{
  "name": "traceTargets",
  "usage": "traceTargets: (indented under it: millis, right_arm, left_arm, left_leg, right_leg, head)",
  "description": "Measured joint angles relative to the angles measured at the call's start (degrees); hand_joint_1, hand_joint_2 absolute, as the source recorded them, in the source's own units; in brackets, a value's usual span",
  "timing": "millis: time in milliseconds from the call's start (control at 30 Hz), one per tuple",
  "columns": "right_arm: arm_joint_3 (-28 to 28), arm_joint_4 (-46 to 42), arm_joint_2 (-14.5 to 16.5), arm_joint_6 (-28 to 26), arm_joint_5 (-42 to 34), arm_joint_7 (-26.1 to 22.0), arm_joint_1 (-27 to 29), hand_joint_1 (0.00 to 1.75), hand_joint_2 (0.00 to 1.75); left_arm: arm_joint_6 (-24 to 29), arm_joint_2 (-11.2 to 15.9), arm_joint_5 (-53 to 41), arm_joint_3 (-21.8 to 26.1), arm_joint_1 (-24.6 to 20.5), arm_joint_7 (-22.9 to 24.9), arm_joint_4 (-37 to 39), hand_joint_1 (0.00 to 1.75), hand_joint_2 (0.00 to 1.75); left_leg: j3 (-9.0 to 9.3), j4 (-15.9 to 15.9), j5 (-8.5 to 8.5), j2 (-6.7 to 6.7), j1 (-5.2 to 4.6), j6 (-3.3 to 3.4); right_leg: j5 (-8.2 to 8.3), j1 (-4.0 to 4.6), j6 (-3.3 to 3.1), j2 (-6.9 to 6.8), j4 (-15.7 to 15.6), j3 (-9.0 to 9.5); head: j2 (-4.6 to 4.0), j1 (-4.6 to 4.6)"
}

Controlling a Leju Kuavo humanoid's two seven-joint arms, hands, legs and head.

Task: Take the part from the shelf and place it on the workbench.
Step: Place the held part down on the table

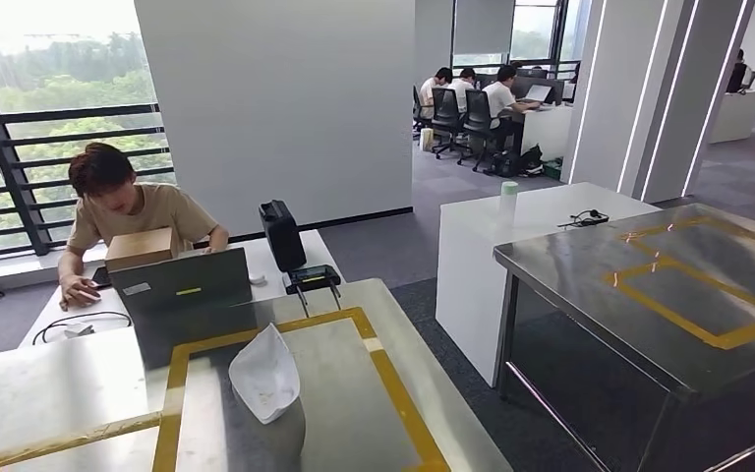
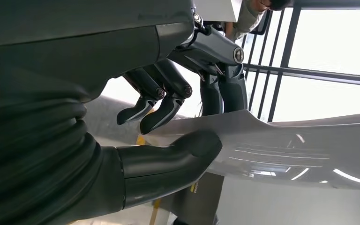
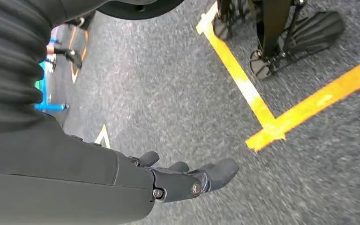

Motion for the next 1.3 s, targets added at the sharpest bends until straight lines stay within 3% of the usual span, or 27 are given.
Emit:
traceTargets:
  millis: [67,100,200,267,333,367,467,567,633,700,767,933,1067,1300]
  right_arm:
    - [0.06,0.00,0.01,0.01,0.20,0.19,-0.08,0.00,1.75]
    - [0.09,0.00,0.02,0.03,0.26,0.23,-0.04,0.00,1.75]
    - [0.16,0.00,0.14,0.18,0.54,0.00,-0.02,0.00,1.75]
    - [0.25,0.00,0.18,0.26,0.73,-0.28,-0.20,0.00,1.75]
    - [0.31,0.00,0.17,0.25,0.78,-0.48,-0.29,0.00,1.75]
    - [0.31,0.00,0.17,0.25,0.78,-0.52,-0.27,0.00,1.75]
    - [0.31,0.00,0.15,0.24,0.77,-0.56,-0.23,0.00,1.75]
    - [0.31,0.00,0.15,0.14,0.76,-0.33,-0.26,0.00,1.75]
    - [0.31,0.00,0.15,0.07,0.77,0.08,-0.23,0.00,1.75]
    - [0.31,0.00,0.15,0.06,0.84,0.48,-0.24,0.00,1.75]
    - [0.31,0.00,0.15,0.07,0.99,0.61,-0.26,0.00,1.75]
    - [0.32,0.00,0.15,0.08,1.38,0.36,0.21,0.00,1.75]
    - [0.40,0.00,0.16,0.17,1.80,-0.34,0.23,0.00,0.00]
    - [0.42,0.00,0.33,0.22,1.86,-1.46,0.24,0.00,0.00]
  left_arm:
    - [1.54,1.41,-2.63,0.39,-1.81,-0.62,3.83,1.75,1.75]
    - [3.13,2.40,-5.02,0.54,-3.25,-1.32,6.46,1.75,1.75]
    - [12.50,6.34,-16.67,0.72,-9.62,-4.94,16.45,1.75,1.75]
    - [17.71,8.81,-22.75,0.71,-13.90,-6.77,23.18,1.75,1.75]
    - [19.76,10.39,-25.19,0.66,-16.63,-7.34,27.85,1.75,1.75]
    - [20.78,10.91,-26.44,0.55,-17.61,-7.36,29.72,1.75,1.75]
    - [24.59,12.13,-32.11,-0.41,-20.78,-7.53,35.77,1.75,1.75]
    - [30.33,12.56,-44.75,-2.83,-22.37,-8.93,40.40,1.75,1.75]
    - [32.82,11.78,-61.11,-4.04,-22.23,-9.52,41.15,1.75,1.75]
    - [33.51,10.37,-79.06,-4.27,-21.41,-9.80,40.82,1.75,1.75]
    - [33.69,8.97,-91.22,-4.29,-19.96,-9.96,39.91,1.75,1.75]
    - [33.85,6.72,-94.94,-4.38,-17.56,-9.77,37.68,1.75,1.75]
    - [33.95,5.46,-96.48,-4.72,-15.70,-9.74,36.03,0.00,1.75]
    - [34.08,3.06,-97.93,-3.79,-14.37,-9.33,32.80,0.00,1.75]
  left_leg:
    - [-3.89,4.21,-1.90,0.02,0.02,-0.28]
    - [-4.78,3.96,-1.15,0.02,0.02,-0.36]
    - [-3.35,-5.09,6.54,0.01,-0.05,-0.17]
    - [-2.45,-9.11,8.19,0.11,-0.28,0.31]
    - [-2.13,-9.53,8.25,0.29,-0.36,0.67]
    - [-1.94,-9.70,9.00,0.31,-0.29,0.67]
    - [-1.91,-9.87,9.09,0.24,-0.14,0.64]
    - [-1.76,-9.87,8.81,0.23,-0.19,1.08]
    - [-1.67,-9.87,8.69,0.17,-0.24,1.30]
    - [-1.58,-9.87,8.59,0.19,-0.35,1.48]
    - [-1.52,-9.86,8.50,0.47,-0.46,1.62]
    - [-1.43,-9.87,8.46,0.78,-0.50,1.69]
    - [-1.26,-9.95,8.48,0.74,-0.49,1.66]
    - [-1.16,-10.15,8.58,0.67,-0.44,1.50]
  right_leg:
    - [-0.69,0.06,-0.21,0.05,-0.01,0.62]
    - [-1.08,0.08,-0.23,0.05,0.00,1.09]
    - [-2.20,0.15,0.00,0.02,0.11,2.47]
    - [-2.72,0.24,0.49,0.14,0.29,2.64]
    - [-2.96,0.43,0.69,0.28,0.25,2.65]
    - [-3.00,0.54,0.32,0.30,0.17,2.69]
    - [-2.88,0.80,-0.92,0.28,-0.26,2.90]
    - [-2.89,0.85,-0.89,0.27,-0.78,3.26]
    - [-2.94,0.82,-0.65,0.23,-1.01,3.51]
    - [-2.99,0.68,0.09,0.20,-1.18,3.71]
    - [-2.95,0.52,0.88,0.40,-1.25,3.74]
    - [-2.92,0.33,1.57,0.67,-1.30,3.69]
    - [-2.97,0.40,1.65,0.62,-1.29,3.76]
    - [-2.97,0.50,1.64,0.57,-1.25,3.84]
  head:
    - [0.01,-0.01]
    - [0.01,-0.01]
    - [0.00,-0.02]
    - [0.00,-0.08]
    - [0.01,-0.11]
    - [0.02,-0.07]
    - [0.02,0.01]
    - [0.01,0.05]
    - [0.01,0.06]
    - [0.01,0.06]
    - [0.01,0.06]
    - [0.01,0.04]
    - [0.01,0.04]
    - [0.01,0.04]
